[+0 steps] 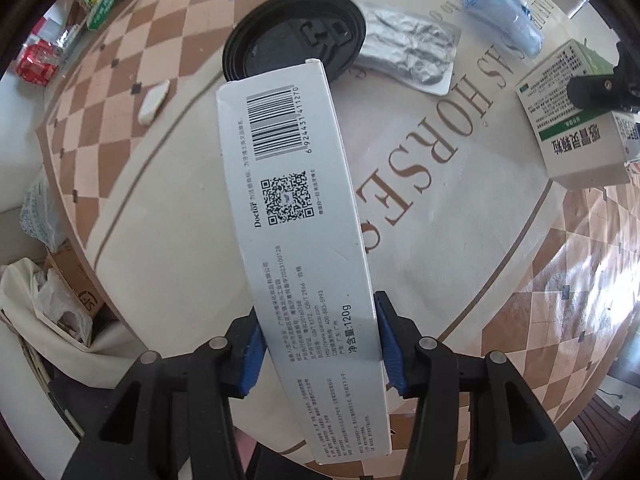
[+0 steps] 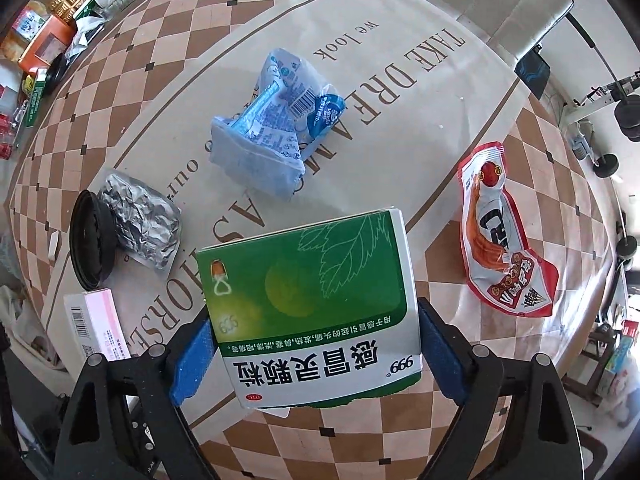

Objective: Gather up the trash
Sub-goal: 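Lift and carry the white box and green box toward the trash bin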

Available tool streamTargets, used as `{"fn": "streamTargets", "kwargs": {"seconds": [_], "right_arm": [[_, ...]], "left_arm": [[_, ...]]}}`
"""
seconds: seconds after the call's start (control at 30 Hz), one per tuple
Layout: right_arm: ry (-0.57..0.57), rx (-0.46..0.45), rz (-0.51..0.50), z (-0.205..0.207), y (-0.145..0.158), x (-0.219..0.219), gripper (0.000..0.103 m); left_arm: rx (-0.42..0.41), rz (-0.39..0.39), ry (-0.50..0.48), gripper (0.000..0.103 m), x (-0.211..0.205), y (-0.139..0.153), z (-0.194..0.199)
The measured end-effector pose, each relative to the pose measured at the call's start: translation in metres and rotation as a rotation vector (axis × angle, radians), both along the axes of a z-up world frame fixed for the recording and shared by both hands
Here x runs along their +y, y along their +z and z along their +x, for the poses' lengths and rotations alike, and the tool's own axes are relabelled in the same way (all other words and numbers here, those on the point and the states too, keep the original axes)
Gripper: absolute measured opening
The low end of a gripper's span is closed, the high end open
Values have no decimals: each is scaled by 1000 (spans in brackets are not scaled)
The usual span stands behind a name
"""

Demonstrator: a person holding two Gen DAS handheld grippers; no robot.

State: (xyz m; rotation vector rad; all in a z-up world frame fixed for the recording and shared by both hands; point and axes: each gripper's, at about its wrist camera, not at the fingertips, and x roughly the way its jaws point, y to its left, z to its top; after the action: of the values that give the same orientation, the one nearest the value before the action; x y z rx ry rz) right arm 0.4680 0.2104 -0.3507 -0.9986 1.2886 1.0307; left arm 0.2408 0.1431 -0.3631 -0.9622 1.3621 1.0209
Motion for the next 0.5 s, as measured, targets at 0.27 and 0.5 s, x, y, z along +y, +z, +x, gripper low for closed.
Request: {"fn": "streamTargets", "kwargs": {"seconds": [0.27,0.5], "right_arm": [[-19,32,62,7,24,-25,92],[-36,45,115,4,53,-52,92]], "left_arm": [[23,140,-52,46,-15,41,11],[12,241,-81,45,-35,73,12]]}}
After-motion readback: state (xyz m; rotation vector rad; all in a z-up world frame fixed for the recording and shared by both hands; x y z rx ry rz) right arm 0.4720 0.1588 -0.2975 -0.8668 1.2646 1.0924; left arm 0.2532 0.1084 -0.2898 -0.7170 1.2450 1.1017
